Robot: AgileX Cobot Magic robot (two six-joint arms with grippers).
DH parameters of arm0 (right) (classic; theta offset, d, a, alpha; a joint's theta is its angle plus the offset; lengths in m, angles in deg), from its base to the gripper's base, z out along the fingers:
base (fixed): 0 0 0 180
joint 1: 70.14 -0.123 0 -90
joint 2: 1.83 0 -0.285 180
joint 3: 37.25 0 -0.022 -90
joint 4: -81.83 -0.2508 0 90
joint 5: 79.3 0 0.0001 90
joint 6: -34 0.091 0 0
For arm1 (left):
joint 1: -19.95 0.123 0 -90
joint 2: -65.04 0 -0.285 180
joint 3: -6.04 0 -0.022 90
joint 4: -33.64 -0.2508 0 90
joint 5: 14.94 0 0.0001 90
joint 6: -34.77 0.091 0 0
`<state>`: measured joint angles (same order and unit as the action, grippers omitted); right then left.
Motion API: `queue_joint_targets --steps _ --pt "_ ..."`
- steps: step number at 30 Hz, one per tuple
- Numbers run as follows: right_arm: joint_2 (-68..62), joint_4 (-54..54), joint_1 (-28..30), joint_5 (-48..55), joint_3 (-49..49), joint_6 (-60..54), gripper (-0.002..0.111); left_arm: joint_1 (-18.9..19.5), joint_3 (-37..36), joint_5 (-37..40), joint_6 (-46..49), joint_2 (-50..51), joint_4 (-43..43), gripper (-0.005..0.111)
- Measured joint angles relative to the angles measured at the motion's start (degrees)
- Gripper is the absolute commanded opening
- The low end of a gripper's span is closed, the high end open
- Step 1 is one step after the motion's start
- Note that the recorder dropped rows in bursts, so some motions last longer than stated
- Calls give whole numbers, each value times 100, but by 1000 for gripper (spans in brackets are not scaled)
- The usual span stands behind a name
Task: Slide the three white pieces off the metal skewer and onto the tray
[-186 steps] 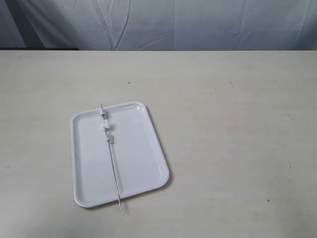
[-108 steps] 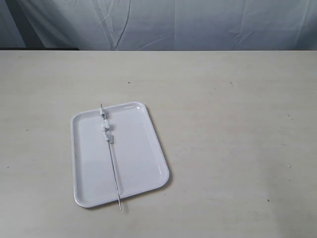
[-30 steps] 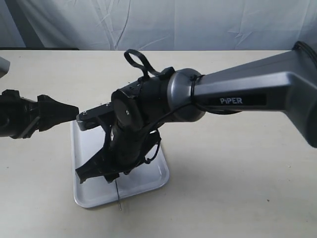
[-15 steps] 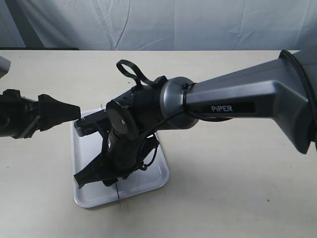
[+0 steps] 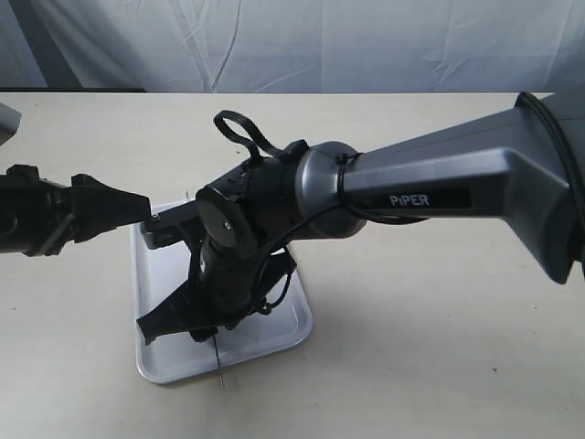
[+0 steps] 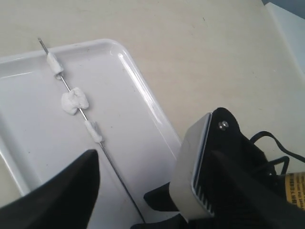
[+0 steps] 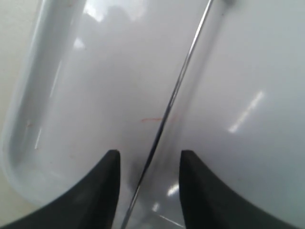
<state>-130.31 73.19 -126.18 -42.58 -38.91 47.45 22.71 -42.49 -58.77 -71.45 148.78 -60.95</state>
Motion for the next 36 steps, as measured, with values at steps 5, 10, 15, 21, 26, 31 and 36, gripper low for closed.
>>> queue_joint_targets --steps 5,10,15,21,26,31,36 --pt "0 0 0 43 0 84 39 0 0 -39 0 0 0 62" --pt "0 -164 0 78 0 172 39 0 0 -53 0 0 0 62" --pt "0 -250 0 109 0 249 39 0 0 -65 0 0 0 62" --pt "0 -250 0 123 0 302 39 0 0 -75 0 0 0 62" --pt "-42 -297 0 185 0 302 21 0 0 -109 0 0 0 62" --pt "-118 -467 0 149 -43 318 -1 0 0 -134 0 0 0 62" --pt "-165 -596 0 -55 -53 316 -1 0 0 -194 0 0 0 62"
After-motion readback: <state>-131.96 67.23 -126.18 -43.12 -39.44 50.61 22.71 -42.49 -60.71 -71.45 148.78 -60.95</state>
